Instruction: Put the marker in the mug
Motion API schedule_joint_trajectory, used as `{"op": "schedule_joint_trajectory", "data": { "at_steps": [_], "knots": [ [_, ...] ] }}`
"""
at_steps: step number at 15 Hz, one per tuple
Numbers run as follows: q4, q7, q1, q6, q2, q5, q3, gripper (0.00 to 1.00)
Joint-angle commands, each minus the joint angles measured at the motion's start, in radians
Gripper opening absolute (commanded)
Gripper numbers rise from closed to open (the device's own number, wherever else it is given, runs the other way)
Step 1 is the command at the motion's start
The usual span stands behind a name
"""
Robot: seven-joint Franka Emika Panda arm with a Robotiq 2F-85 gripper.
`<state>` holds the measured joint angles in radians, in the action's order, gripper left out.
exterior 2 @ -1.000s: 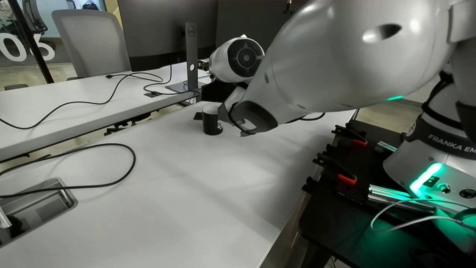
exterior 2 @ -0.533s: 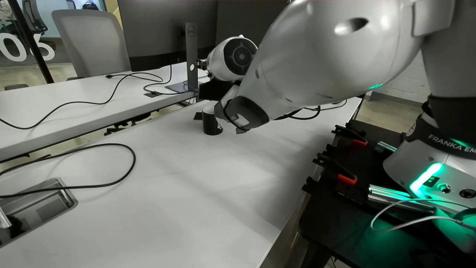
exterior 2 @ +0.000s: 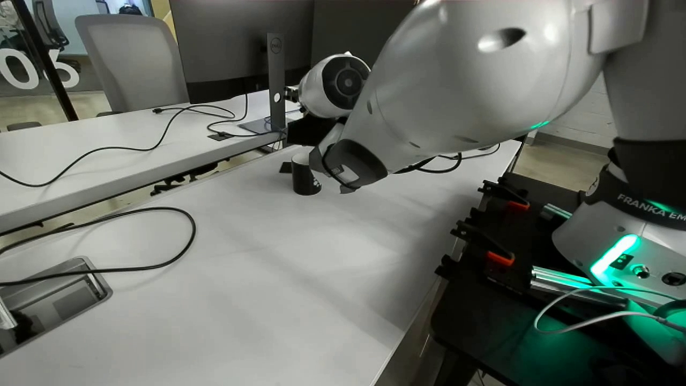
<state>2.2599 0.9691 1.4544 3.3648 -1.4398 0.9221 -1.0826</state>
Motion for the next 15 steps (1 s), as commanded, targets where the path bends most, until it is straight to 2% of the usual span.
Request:
{"op": "schedule_joint_trajectory", "data": {
  "at_steps": [1, 3, 4, 6, 11, 12, 15],
  "knots": [
    [-0.052, 0.024, -0.021, -0.031, -0.061, 0.014, -0.004, 0.05],
    [-0.081, 0.033, -0.037, -0.040, -0.083, 0.016, -0.003, 0.05],
    [-0.064, 0.013, -0.065, 0.003, -0.033, -0.006, 0.005, 0.05],
    [-0.070, 0.006, -0.089, 0.030, -0.027, -0.005, 0.007, 0.05],
    [-0.059, -0.029, -0.116, 0.071, -0.027, 0.037, 0.010, 0.05],
    [-0.052, 0.000, -0.107, 0.049, -0.026, 0.008, 0.007, 0.19],
    [-0.052, -0.002, -0.110, 0.051, -0.026, 0.010, 0.007, 0.19]
  ]
}}
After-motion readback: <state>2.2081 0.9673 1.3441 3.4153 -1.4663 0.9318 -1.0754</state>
